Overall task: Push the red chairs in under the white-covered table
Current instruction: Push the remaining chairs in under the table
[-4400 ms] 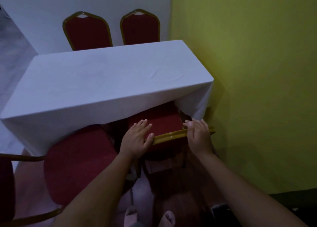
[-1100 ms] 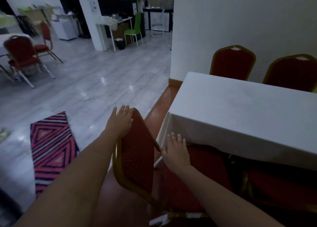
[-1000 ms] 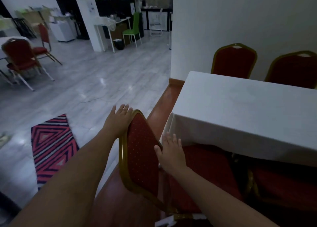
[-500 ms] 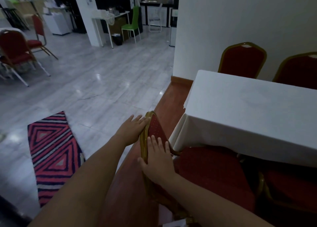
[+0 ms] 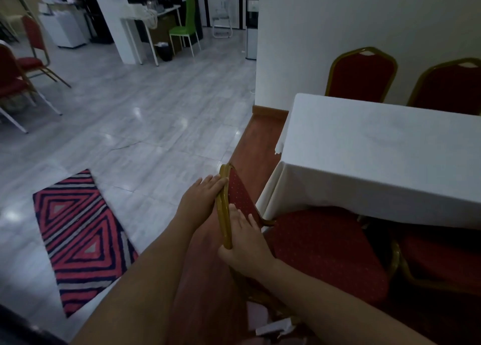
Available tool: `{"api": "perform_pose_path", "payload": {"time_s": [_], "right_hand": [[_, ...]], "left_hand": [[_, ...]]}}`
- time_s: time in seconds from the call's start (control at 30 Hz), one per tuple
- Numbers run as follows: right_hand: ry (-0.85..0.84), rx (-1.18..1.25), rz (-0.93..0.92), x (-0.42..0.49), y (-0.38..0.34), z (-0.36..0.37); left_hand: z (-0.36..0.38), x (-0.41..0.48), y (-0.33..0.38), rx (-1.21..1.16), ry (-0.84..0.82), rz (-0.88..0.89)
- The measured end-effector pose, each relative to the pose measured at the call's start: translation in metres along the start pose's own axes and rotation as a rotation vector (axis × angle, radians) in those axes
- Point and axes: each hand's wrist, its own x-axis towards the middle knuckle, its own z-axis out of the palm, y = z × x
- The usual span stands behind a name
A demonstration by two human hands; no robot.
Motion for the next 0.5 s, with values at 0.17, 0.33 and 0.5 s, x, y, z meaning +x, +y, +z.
{"api": "perform_pose_path", "payload": {"time_s": [0.17, 0.33, 0.5], "right_hand": [[-0.04, 0.008, -0.058, -0.013, 0.004, -0.003], [-0.07, 0.025, -0.132, -0.04, 0.023, -0.019], [-0.105, -0.041, -0.179, -0.057, 0.06, -0.044]], "left_hand": [[-0.004, -0.015, 0.003, 0.024, 0.042, 0.013], [0.004, -0.027, 0.017, 0.02, 0.048, 0.061], [0.011, -0.014, 0.034, 0.078, 0.0, 0.14]]}}
